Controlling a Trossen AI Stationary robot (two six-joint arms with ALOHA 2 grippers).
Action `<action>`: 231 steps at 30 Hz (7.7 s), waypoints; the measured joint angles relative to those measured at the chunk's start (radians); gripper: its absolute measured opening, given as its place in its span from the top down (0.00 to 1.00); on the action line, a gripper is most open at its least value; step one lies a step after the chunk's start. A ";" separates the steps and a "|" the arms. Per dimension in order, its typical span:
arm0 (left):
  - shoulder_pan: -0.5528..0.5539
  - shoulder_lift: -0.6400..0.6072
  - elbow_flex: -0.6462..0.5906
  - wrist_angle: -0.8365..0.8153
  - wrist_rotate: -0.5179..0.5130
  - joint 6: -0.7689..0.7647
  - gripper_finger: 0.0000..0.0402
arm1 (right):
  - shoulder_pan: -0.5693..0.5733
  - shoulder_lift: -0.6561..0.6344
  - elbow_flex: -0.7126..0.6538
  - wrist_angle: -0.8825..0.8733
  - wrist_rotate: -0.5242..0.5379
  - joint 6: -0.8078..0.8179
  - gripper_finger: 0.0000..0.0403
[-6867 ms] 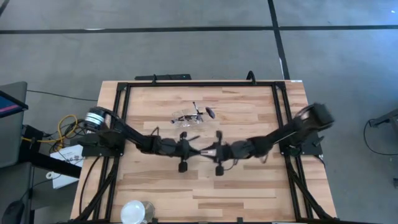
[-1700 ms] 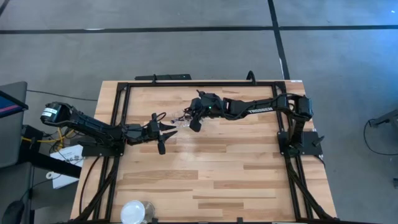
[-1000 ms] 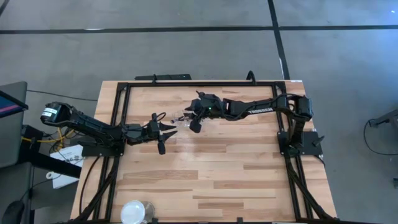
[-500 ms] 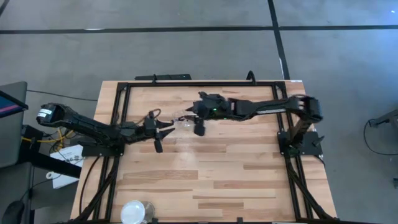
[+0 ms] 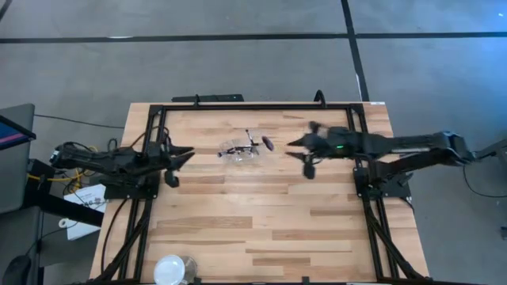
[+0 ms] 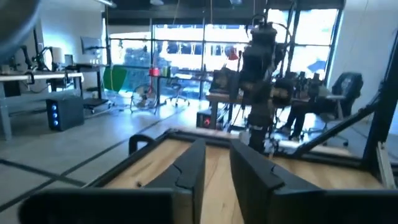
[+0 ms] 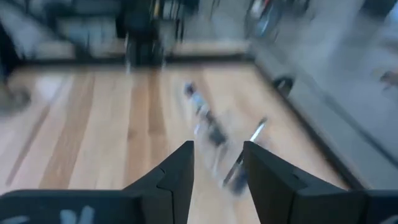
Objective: Put items in baskets/containers
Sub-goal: Return to Home Position
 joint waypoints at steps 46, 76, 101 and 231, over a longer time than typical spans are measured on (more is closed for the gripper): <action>-0.003 -0.191 -0.209 -0.103 -0.085 -0.062 0.99 | -0.058 -0.998 -0.717 0.134 -0.158 0.032 0.69; -0.003 0.028 -0.209 -0.094 -0.085 -0.049 0.98 | -0.058 -0.998 -0.719 0.133 -0.158 0.032 0.69; -0.003 0.028 -0.209 -0.094 -0.085 -0.049 0.98 | -0.058 -0.998 -0.720 0.133 -0.158 0.032 0.70; -0.003 0.028 -0.209 -0.094 -0.086 -0.050 0.98 | -0.058 -0.998 -0.720 0.133 -0.158 0.032 0.70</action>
